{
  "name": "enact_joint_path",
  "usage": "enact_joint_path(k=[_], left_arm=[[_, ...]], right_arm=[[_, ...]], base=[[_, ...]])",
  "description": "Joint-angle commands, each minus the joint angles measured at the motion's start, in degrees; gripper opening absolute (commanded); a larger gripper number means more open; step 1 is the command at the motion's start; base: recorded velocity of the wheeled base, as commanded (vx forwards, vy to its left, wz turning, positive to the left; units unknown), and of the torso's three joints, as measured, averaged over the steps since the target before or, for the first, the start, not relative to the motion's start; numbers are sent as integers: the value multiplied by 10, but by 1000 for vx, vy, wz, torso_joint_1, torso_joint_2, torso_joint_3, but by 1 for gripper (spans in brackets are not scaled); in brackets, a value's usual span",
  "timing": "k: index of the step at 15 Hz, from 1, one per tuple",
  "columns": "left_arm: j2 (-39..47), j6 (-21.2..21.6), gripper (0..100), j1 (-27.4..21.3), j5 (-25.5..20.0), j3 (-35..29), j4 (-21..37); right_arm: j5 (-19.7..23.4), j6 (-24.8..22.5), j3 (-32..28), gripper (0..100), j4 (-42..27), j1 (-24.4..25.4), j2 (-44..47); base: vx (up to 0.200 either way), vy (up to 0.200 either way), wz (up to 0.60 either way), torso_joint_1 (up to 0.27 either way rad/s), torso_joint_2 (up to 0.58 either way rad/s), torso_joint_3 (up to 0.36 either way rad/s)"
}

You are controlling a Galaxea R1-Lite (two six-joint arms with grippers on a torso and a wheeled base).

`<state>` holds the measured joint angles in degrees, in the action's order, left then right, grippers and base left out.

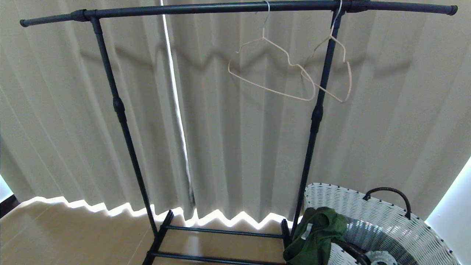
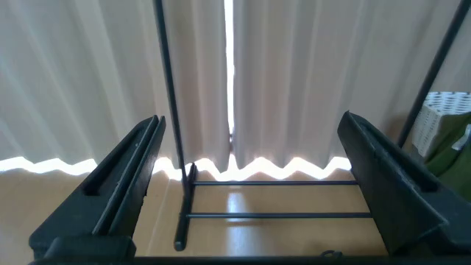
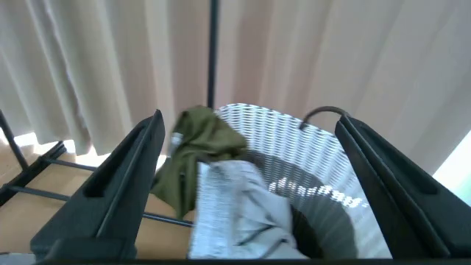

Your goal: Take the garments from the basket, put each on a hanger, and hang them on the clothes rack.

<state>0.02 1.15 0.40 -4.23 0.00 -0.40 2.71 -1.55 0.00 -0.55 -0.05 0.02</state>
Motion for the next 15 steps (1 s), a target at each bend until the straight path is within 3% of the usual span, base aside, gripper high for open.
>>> enact_joint_path(k=[1, 4, 6, 7, 9, 10, 13, 15], left_arm=[[0, 0, 100, -1, 0, 0, 0], [0, 0, 100, -1, 0, 0, 0], [1, 0, 100, 0, 0, 0, 0], [1, 1, 100, -1, -1, 0, 0], [1, 1, 100, -1, -1, 0, 0], [1, 1, 100, 0, -1, 0, 0], [0, 1, 100, -1, -1, 0, 0], [0, 1, 100, 0, -1, 0, 0]], right_arm=[[1, 0, 0, 100, 0, -1, 0], [-2, -12, -2, 100, -7, 0, 0], [0, -49, -21, 100, -18, 0, 2], [-5, -136, -75, 100, -71, 5, 54], [-7, -175, -120, 100, -108, 5, 153], [-8, -245, -132, 100, -106, 2, 241], [-42, -346, -145, 100, -95, 0, 426], [-46, -403, -140, 100, -49, 0, 534]], base=[[0, 0, 0, 0, 0, 0], [0, 0, 0, 0, 0, 0], [0, 0, 0, 0, 0, 0], [0, 0, 0, 0, 0, 0], [0, 0, 0, 0, 0, 0], [0, 0, 0, 0, 0, 0], [0, 0, 0, 0, 0, 0], [0, 0, 0, 0, 0, 0]])
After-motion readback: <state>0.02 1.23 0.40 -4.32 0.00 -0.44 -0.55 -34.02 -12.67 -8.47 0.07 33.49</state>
